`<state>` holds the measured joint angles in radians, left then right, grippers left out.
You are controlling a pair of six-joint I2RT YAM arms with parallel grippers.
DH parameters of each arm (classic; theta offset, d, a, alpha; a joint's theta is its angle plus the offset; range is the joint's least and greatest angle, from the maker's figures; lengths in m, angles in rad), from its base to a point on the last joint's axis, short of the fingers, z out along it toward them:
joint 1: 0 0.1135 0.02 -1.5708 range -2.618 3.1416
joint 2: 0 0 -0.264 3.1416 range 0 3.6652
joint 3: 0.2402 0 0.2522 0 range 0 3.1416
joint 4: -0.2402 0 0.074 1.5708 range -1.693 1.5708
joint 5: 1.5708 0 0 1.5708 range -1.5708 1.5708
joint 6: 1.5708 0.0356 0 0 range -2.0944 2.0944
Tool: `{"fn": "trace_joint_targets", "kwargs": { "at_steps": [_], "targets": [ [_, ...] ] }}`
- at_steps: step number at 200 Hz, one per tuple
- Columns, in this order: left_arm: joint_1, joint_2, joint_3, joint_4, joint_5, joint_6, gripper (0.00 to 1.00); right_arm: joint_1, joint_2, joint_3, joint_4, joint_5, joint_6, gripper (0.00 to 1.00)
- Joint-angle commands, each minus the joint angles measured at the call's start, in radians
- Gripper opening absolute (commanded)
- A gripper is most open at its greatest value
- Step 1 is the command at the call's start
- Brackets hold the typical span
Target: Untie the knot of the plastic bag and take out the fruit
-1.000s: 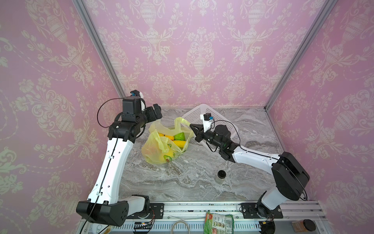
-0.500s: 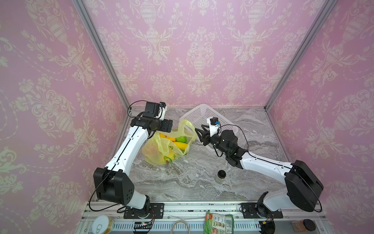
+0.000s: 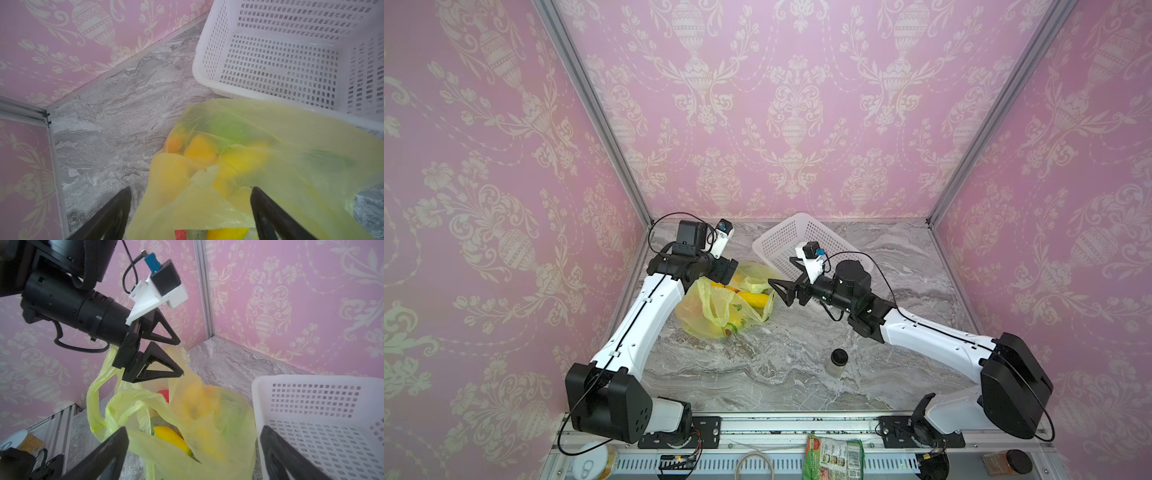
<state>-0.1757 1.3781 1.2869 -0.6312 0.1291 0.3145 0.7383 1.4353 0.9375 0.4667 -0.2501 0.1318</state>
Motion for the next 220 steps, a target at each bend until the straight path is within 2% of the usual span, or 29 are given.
{"fn": "trace_joint_targets", "kwargs": {
  "at_steps": [1,29,56,61,70,92,99,108,164,193,220],
  "targets": [
    [0.012,-0.034,-0.026,0.005,0.004,0.061,0.93,0.032,0.017,0.047,-0.107,-0.123,-0.102,1.00],
    [0.013,-0.048,-0.028,0.003,0.015,0.066,0.94,0.068,0.059,0.120,-0.238,-0.105,-0.173,1.00],
    [0.013,-0.057,-0.032,0.001,0.020,0.069,0.94,0.088,0.142,0.218,-0.326,0.024,-0.154,1.00],
    [0.013,-0.059,-0.034,0.001,0.020,0.071,0.94,0.088,0.153,0.228,-0.331,0.044,-0.144,0.97],
    [0.013,-0.062,-0.037,0.001,0.016,0.077,0.93,0.088,0.167,0.228,-0.334,0.085,-0.126,0.81],
    [0.015,-0.069,-0.049,0.005,0.006,0.087,0.93,0.087,0.162,0.249,-0.301,0.184,-0.087,0.23],
    [0.018,-0.071,-0.052,0.005,0.003,0.089,0.92,0.087,0.151,0.229,-0.277,0.211,-0.075,0.09],
    [0.018,-0.072,-0.055,0.004,0.004,0.094,0.92,0.087,0.136,0.190,-0.243,0.241,-0.058,0.00],
    [0.017,-0.095,-0.073,0.004,0.033,0.112,0.91,0.038,0.099,0.116,-0.146,0.348,0.105,0.00],
    [0.017,-0.093,-0.089,0.012,0.012,0.136,0.91,-0.047,0.068,0.054,-0.086,0.297,0.211,0.00],
    [0.031,-0.064,-0.087,0.048,-0.035,0.129,0.86,-0.065,0.039,0.029,-0.069,0.258,0.197,0.00]
  ]
}}
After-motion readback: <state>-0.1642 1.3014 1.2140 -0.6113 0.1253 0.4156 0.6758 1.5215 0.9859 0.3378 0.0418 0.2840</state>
